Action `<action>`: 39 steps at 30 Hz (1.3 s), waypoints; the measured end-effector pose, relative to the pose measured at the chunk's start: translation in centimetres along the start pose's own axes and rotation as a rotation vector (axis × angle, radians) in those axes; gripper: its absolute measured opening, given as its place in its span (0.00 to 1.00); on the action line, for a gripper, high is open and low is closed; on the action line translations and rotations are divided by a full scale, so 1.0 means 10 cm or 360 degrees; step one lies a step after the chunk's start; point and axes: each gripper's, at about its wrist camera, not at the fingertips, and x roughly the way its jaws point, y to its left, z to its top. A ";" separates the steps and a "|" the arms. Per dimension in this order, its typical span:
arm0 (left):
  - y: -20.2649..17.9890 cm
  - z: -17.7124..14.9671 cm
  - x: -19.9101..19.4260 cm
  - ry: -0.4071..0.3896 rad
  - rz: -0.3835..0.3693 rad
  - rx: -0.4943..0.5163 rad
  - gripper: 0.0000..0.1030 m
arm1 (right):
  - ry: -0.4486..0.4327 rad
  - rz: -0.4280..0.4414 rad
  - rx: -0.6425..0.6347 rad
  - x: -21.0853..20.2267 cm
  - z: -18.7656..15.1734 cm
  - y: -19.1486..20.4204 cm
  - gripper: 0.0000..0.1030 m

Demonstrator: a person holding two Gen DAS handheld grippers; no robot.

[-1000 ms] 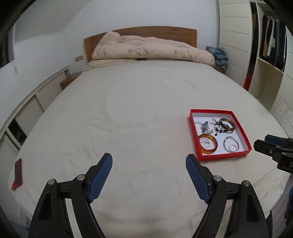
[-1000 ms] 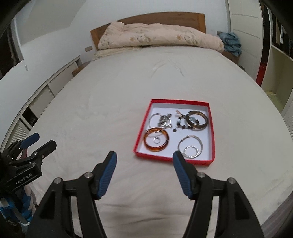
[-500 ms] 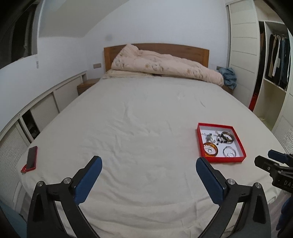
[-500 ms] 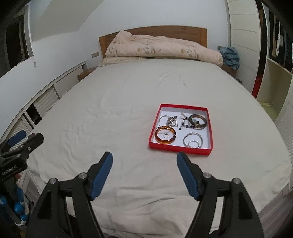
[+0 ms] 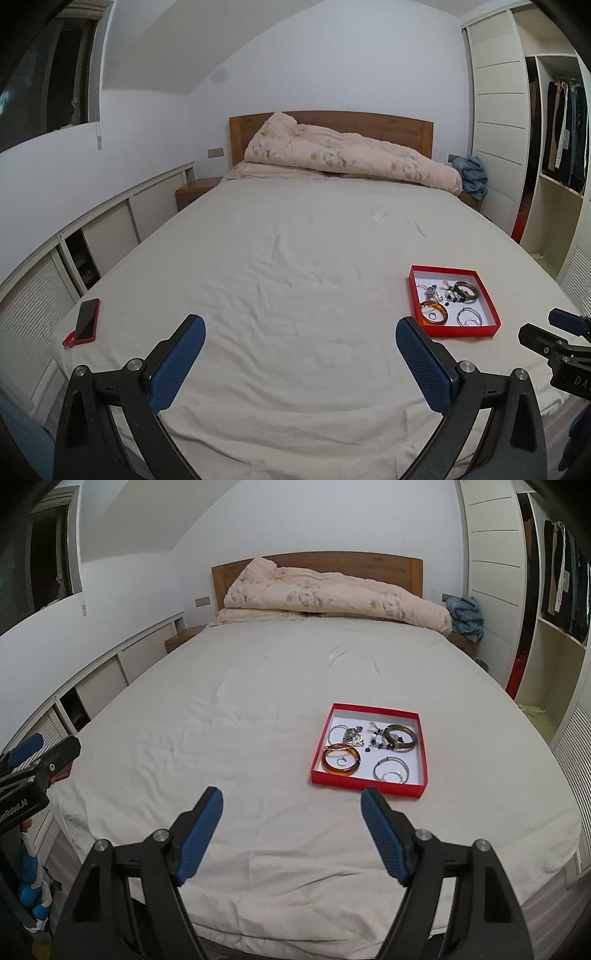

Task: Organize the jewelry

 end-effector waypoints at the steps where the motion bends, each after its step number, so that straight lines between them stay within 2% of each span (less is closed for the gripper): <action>1: 0.00 -0.01 -0.02 -0.0002 0.0001 0.0004 0.98 | -0.0002 0.0002 0.0000 -0.01 0.00 0.00 0.74; 16: -0.08 -0.10 -0.06 0.0006 -0.0015 0.0006 0.98 | 0.0008 -0.0021 -0.0016 -0.02 -0.09 0.05 0.74; 39: -0.12 -0.20 0.09 0.0102 -0.0063 -0.0005 0.98 | 0.0071 -0.0056 -0.0013 0.10 -0.18 0.01 0.74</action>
